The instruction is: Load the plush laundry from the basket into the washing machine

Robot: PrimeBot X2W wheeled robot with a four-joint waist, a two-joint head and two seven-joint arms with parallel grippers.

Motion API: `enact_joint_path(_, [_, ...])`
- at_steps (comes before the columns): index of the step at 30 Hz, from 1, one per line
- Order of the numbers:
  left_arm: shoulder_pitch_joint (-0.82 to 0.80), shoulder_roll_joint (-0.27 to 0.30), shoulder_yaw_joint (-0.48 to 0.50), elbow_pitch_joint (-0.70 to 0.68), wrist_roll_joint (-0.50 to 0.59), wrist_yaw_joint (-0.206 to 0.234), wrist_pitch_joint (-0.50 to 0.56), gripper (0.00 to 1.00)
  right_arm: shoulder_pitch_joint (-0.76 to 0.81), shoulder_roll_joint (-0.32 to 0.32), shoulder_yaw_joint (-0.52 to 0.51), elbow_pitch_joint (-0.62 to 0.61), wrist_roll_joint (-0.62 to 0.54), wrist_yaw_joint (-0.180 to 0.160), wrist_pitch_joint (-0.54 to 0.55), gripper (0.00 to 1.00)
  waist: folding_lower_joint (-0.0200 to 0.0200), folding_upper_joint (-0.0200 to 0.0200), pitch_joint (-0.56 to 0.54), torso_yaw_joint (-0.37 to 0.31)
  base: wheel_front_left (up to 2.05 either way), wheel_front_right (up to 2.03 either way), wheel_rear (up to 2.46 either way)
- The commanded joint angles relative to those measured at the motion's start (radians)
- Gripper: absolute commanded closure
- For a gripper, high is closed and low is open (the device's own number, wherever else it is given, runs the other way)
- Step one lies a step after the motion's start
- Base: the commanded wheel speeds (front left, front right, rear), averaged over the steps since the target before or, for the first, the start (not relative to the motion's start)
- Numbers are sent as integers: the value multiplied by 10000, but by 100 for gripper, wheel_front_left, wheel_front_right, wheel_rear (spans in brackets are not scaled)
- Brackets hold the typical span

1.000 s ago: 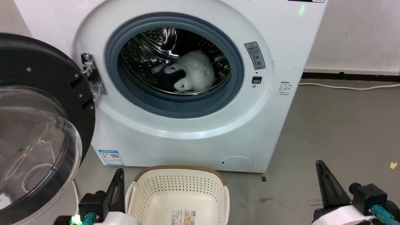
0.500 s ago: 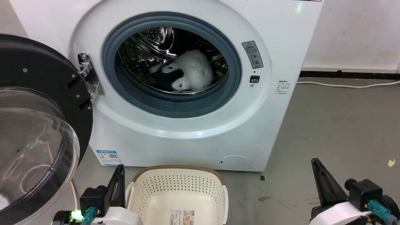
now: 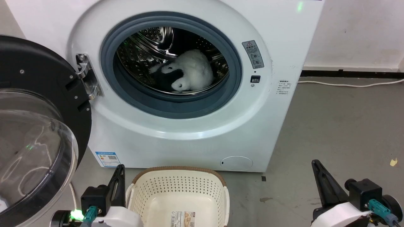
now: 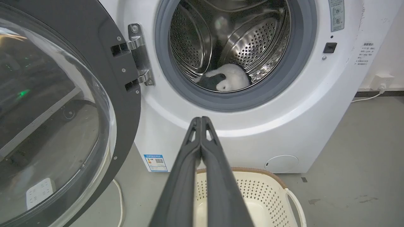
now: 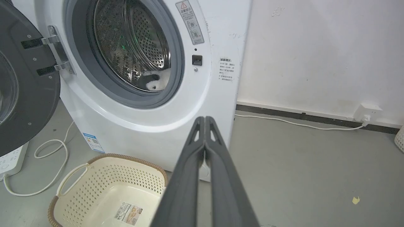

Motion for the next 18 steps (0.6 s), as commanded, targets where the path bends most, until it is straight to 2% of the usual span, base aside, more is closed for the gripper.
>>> enact_joint_path(1, [-176,-63,28,-74,104,-42,52,100,-143,-2,25,-76,-70,-7,55,100,0,0,3,-8,0,0,0])
enact_joint_path(18, [-286,-163,157,-250,425,-153,418,100,-233,-2,87,-164,-273,-8,425,100,0,0,42,-104,0,0,0])
